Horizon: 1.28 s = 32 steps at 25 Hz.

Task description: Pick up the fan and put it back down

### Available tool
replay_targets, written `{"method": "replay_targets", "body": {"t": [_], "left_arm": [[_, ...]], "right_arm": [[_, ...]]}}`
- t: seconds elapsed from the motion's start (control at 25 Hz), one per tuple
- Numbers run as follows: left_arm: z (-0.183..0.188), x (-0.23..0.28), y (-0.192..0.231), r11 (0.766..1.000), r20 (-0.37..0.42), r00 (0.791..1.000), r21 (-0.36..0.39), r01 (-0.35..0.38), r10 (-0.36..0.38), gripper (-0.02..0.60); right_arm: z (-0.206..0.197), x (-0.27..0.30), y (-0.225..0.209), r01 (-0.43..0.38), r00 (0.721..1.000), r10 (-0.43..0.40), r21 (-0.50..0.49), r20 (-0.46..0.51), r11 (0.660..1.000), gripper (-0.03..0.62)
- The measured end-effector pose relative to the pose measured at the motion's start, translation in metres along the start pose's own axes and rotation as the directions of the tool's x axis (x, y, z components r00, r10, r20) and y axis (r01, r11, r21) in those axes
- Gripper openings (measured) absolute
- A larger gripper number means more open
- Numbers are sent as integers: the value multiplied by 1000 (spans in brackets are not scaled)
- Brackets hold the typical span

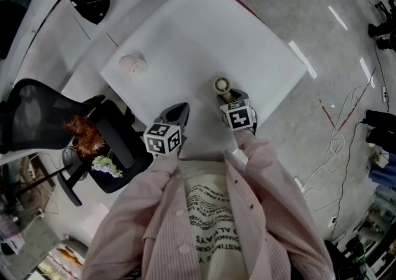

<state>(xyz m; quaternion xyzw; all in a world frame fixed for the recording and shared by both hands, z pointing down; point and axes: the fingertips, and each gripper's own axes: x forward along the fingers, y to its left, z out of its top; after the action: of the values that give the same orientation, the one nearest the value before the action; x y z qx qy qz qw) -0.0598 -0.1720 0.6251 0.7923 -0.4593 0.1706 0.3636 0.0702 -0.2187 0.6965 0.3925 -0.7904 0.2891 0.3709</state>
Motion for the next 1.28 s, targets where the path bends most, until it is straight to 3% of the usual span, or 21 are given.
{"method": "replay_targets", "body": {"t": [0.32,0.6,0.72,0.88,1.16,1.28], "left_arm": [[0,-5,-1,1000,13,1000,1,-7,7,2],[-1,-12,-6,1000,24,1000,12,2,-2,2],[-2,-15,-10,1000,25,1000,15,19,-19,2],[0,-20,-15,999,36,999,31,31,-32,2],[1,-30,-25,996,51,997,63,56,-59,2],[9,-35,-28,995,73,995,82,61,-67,2]], "right_arm": [[-4,1,2,29,999,-32,-96,-31,995,185],[-3,0,9,22,1000,-21,-91,2,996,213],[0,-5,5,58,998,-56,-85,33,995,218],[11,-18,9,38,994,-33,-48,107,998,219],[21,-54,7,72,963,-77,26,259,997,215],[24,-68,11,89,954,-91,20,287,996,133]]}}
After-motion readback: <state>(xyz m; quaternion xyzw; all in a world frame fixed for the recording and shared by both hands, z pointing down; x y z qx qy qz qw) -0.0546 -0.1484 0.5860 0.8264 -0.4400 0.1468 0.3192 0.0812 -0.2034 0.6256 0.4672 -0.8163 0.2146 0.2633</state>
